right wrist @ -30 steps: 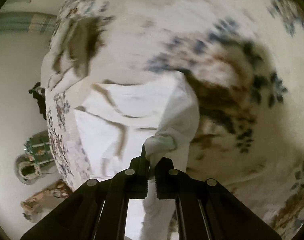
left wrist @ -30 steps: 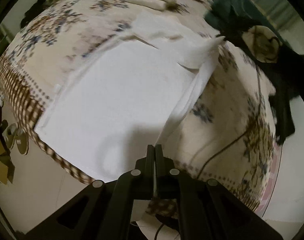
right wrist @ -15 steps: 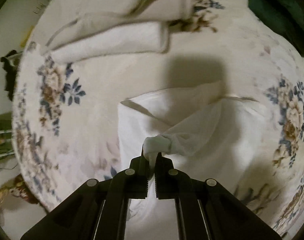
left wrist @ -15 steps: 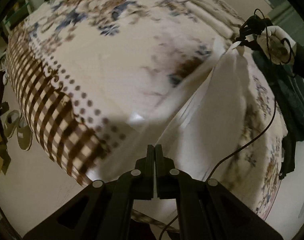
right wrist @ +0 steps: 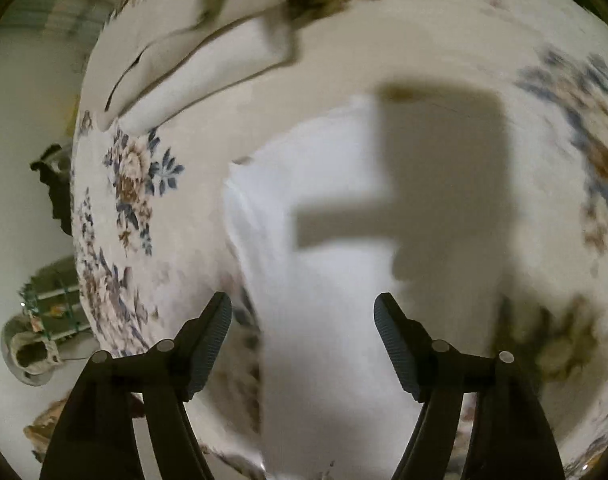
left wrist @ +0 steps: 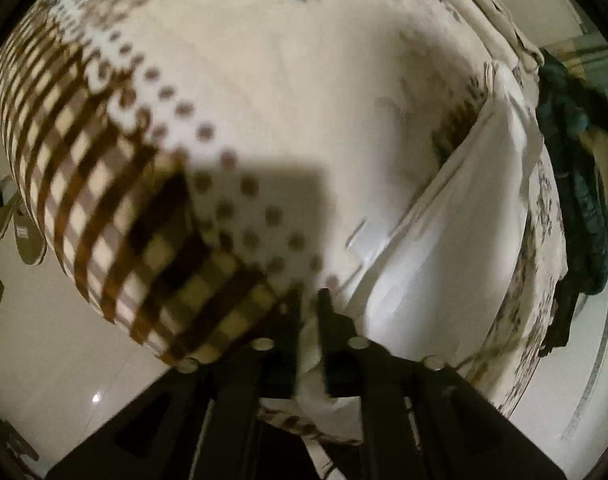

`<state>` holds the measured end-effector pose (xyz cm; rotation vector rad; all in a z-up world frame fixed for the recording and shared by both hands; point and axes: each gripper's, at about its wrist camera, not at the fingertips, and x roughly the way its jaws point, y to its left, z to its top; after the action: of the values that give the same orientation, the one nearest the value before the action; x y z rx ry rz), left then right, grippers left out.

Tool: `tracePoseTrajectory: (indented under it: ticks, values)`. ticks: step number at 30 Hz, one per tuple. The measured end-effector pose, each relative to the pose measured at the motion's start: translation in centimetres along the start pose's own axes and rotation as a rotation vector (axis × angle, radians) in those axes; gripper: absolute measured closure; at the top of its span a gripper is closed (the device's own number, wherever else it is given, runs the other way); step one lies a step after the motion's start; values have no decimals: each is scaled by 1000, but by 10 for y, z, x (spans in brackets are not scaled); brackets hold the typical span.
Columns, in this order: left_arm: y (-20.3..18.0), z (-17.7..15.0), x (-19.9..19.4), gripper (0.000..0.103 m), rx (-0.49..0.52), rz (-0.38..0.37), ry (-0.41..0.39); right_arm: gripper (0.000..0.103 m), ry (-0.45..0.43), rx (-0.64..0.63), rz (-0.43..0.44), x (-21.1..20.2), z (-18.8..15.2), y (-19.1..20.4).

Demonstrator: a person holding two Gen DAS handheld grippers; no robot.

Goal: Fold small clothes

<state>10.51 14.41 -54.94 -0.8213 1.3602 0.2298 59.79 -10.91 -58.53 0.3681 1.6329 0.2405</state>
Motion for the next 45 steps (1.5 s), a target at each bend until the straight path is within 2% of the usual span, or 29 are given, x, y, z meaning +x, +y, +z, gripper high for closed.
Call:
tracePoseTrajectory:
  ticks: [1, 2, 3, 5, 9, 13, 16, 19, 20, 21, 22, 23, 24, 25, 29, 31, 33, 34, 35, 37, 38, 40, 42, 45]
  values:
    - [-6, 8, -2, 78, 4, -22, -4, 27, -9, 22, 9, -12, -10, -19]
    - [-11, 14, -3, 59, 8, -31, -14, 27, -15, 35, 14, -20, -17, -32]
    - [-23, 28, -6, 46, 19, -51, -44, 27, -23, 44, 15, -27, -22, -44]
    - [-45, 53, -4, 41, 37, -101, -83, 27, -61, 47, 14, -42, -28, -72]
    - [-112, 115, 14, 41, 101, -163, -108, 27, -83, 41, 50, -47, -18, -118]
    - [-193, 189, 45, 41, 236, -203, -128, 27, -122, 68, 135, -34, 12, -143]
    - [-248, 232, 81, 43, 321, -194, -112, 27, -140, 88, 189, -19, 38, -149]
    - [-287, 263, 109, 44, 399, -165, -99, 27, -135, 78, 210, -4, 61, -145]
    - [-296, 268, 117, 48, 420, -148, -96, 27, -126, 73, 216, 2, 68, -142]
    - [-302, 273, 125, 74, 435, -137, -85, 28, -122, 69, 219, 6, 72, -140]
    - [-308, 278, 132, 90, 449, -124, -73, 36, -121, 66, 217, 8, 75, -139]
    - [-311, 281, 136, 102, 460, -107, -70, 61, -122, 60, 216, 12, 78, -135]
    - [-315, 284, 138, 101, 476, -106, -84, 76, -120, 56, 204, 16, 80, -132]
    - [-314, 286, 137, 102, 488, -115, -97, 99, -118, 52, 183, 18, 82, -131]
    - [-316, 304, 143, 102, 498, -123, -111, 102, -186, 100, 149, 12, 88, -141]
    - [-309, 315, 148, 102, 468, -164, -75, 102, -166, 135, 154, 15, 92, -148]
    - [-297, 323, 145, 100, 427, -245, -13, 98, -120, 132, 156, 17, 93, -147]
    - [-294, 326, 144, 98, 415, -257, 5, 83, -107, 130, 166, 15, 93, -147]
    - [-289, 328, 140, 93, 406, -269, 12, 53, -102, 121, 182, 12, 93, -146]
    - [-279, 331, 134, 65, 397, -340, 11, 27, -111, 120, 203, 10, 93, -148]
    - [-274, 332, 135, 35, 389, -369, 19, 27, -110, 124, 217, 10, 94, -151]
    - [-268, 335, 148, 32, 373, -432, 72, 27, -97, 137, 236, 17, 96, -156]
    - [-271, 338, 168, 32, 362, -462, 132, 27, -82, 148, 270, 23, 98, -162]
    - [-290, 335, 178, 32, 421, -466, 131, 27, -88, 156, 321, 32, 103, -163]
